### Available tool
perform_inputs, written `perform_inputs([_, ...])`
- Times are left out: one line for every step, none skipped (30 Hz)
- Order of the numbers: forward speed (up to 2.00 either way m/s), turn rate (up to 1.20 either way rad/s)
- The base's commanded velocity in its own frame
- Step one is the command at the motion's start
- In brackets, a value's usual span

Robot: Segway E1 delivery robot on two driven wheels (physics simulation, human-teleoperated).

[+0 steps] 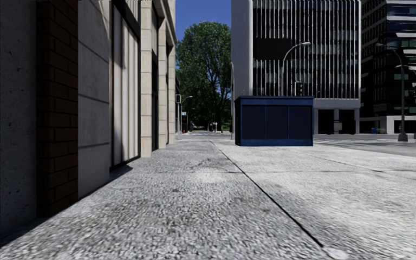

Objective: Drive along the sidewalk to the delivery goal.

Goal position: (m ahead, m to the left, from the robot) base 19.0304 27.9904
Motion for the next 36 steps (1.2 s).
perform_inputs([2.0,0.0])
perform_inputs([2.0,0.0])
perform_inputs([2.0,0.0])
perform_inputs([2.0,0.0])
perform_inputs([2.0,0.0])
perform_inputs([2.0,0.0])
perform_inputs([2.0,0.0])
perform_inputs([2.0,0.0])
perform_inputs([2.0,0.0])
perform_inputs([2.0,0.0])
perform_inputs([2.0,0.0])
perform_inputs([2.0,0.0])
perform_inputs([2.0,0.0])
perform_inputs([2.0,0.0])
perform_inputs([2.0,0.0])
perform_inputs([2.0,0.0])
perform_inputs([2.0,0.0])
perform_inputs([2.0,0.0])
perform_inputs([2.0,0.0])
perform_inputs([2.0,0.0])
perform_inputs([2.0,0.0])
perform_inputs([2.0,0.0])
perform_inputs([2.0,0.0])
perform_inputs([2.0,0.0])
perform_inputs([2.0,0.0])
perform_inputs([2.0,0.0])
perform_inputs([2.0,0.0])
perform_inputs([2.0,0.0])
perform_inputs([2.0,0.0])
perform_inputs([2.0,0.0])
perform_inputs([2.0,0.0])
perform_inputs([2.0,0.0])
perform_inputs([2.0,0.0])
perform_inputs([2.0,0.0])
perform_inputs([2.0,0.0])
perform_inputs([2.0,0.0])
